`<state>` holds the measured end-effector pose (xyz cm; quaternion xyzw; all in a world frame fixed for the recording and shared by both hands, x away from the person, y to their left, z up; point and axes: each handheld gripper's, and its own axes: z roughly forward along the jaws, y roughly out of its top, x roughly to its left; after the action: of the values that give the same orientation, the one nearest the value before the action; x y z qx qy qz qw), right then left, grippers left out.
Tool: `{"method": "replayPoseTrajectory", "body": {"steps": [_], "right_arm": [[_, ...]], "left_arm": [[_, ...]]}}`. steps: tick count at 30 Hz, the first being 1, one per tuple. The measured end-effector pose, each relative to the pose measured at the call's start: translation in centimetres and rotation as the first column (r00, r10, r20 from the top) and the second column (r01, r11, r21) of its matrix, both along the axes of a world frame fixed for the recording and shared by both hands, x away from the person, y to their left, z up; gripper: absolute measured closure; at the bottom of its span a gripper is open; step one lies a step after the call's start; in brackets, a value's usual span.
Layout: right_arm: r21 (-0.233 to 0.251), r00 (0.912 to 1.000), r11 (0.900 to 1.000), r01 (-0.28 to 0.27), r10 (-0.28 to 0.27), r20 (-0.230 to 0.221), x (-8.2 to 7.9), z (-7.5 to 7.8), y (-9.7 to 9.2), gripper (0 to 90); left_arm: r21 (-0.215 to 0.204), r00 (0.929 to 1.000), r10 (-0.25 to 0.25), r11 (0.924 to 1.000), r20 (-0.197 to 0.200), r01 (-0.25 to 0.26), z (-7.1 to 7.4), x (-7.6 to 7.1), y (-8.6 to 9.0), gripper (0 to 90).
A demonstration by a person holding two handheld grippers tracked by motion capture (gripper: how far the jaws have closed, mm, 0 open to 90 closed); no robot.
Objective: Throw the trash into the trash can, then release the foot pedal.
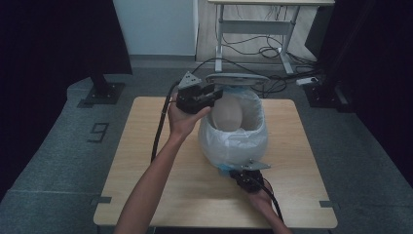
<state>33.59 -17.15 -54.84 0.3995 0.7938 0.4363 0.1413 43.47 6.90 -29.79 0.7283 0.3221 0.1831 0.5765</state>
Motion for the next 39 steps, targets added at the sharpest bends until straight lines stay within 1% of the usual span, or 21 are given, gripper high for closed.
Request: {"method": "replayPoseTrajectory", "body": {"steps": [6,8,10,15,18,24,27,32,34,37,39], "right_arm": [[-0.002,1.0000,1.0000,0.002,-0.002,0.001,0.0,0.0,0.0,89.8],[-0.003,1.0000,1.0000,0.002,-0.002,0.002,0.0,0.0,0.0,89.8],[-0.003,1.0000,1.0000,0.002,-0.002,0.001,0.0,0.0,0.0,89.8],[-0.003,1.0000,1.0000,0.003,-0.003,0.002,0.0,0.0,0.0,89.8],[-0.003,1.0000,1.0000,0.003,-0.003,0.003,0.0,0.0,0.0,89.7],[0.002,1.0000,1.0000,0.003,-0.003,-0.002,0.0,0.0,0.0,89.7],[0.007,1.0000,1.0000,0.004,-0.004,-0.006,0.0,0.0,-0.1,89.5],[0.012,1.0000,0.9999,0.002,-0.002,-0.007,0.0,0.1,-0.2,86.2],[0.008,1.0000,1.0000,0.003,-0.003,0.003,-0.2,0.2,-0.1,83.8],[0.000,0.9998,1.0000,0.005,-0.005,0.019,-0.4,0.4,-0.1,82.9],[0.010,0.9997,0.9999,0.012,-0.013,0.022,-0.4,0.5,-0.2,82.7]], "left_arm": [[0.000,0.9998,-0.018,0.9998,-0.002,0.018,0.0,-0.5,0.5,55.5],[0.004,0.9995,-0.031,0.9995,-0.002,0.031,0.1,-0.7,0.8,54.2],[0.005,0.9995,-0.032,0.9995,-0.001,0.032,0.2,-1.0,1.0,52.7],[-0.005,0.9986,-0.053,0.9986,-0.002,0.053,0.3,-1.6,1.9,50.8],[-0.002,0.9985,-0.054,0.9985,-0.001,0.054,0.2,-1.9,2.3,50.6],[0.006,0.9984,-0.056,0.9984,-0.002,0.056,0.0,-2.6,2.9,50.0],[0.020,0.9983,-0.057,0.9981,-0.006,0.058,-0.2,-3.0,3.2,48.5],[0.033,0.9983,-0.058,0.9977,-0.005,0.058,-0.5,-3.8,3.8,47.8],[0.037,0.9982,-0.060,0.9975,-0.006,0.060,-0.7,-4.0,4.0,47.8],[0.044,0.9981,-0.061,0.9972,-0.007,0.061,-1.2,-4.4,4.2,47.8],[0.050,0.9979,-0.063,0.9967,-0.012,0.064,-1.5,-4.6,4.3,47.6]]}}
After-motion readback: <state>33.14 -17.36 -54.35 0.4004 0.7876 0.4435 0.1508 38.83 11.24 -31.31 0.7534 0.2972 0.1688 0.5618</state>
